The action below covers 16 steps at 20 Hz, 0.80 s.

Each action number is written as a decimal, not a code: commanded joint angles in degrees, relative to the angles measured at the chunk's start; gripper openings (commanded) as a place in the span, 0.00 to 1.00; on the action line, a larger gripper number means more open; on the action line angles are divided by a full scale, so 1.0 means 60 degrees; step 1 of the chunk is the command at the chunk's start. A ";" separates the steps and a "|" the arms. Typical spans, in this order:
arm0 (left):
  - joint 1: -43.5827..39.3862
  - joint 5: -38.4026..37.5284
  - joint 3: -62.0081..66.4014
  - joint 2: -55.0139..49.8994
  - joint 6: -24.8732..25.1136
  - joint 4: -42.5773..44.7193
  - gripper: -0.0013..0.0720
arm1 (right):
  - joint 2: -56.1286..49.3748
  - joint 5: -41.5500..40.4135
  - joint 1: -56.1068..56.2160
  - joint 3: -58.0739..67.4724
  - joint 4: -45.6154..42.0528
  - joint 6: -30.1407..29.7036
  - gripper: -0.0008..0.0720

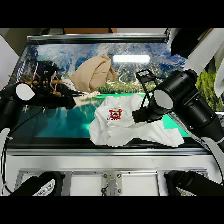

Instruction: Fold the clothes and pants, and hang the long-sleeved shirts on hangers.

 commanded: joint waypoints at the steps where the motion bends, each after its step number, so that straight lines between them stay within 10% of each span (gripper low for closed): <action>1: 0.0688 0.1195 0.0011 -0.0922 -0.0652 0.3020 0.88 | -0.0004 0.0004 0.0011 -0.0004 0.0004 0.0000 0.04; 9: 0.0718 0.2830 0.0018 -0.3034 -0.1727 0.6688 0.88 | -0.0004 0.0004 0.0011 -0.0004 0.0004 0.0000 0.04; 16: 0.1479 0.1796 0.1927 -0.5111 -0.1872 0.6266 0.88 | -0.0004 0.0000 0.0011 -0.0004 0.0004 0.0000 0.04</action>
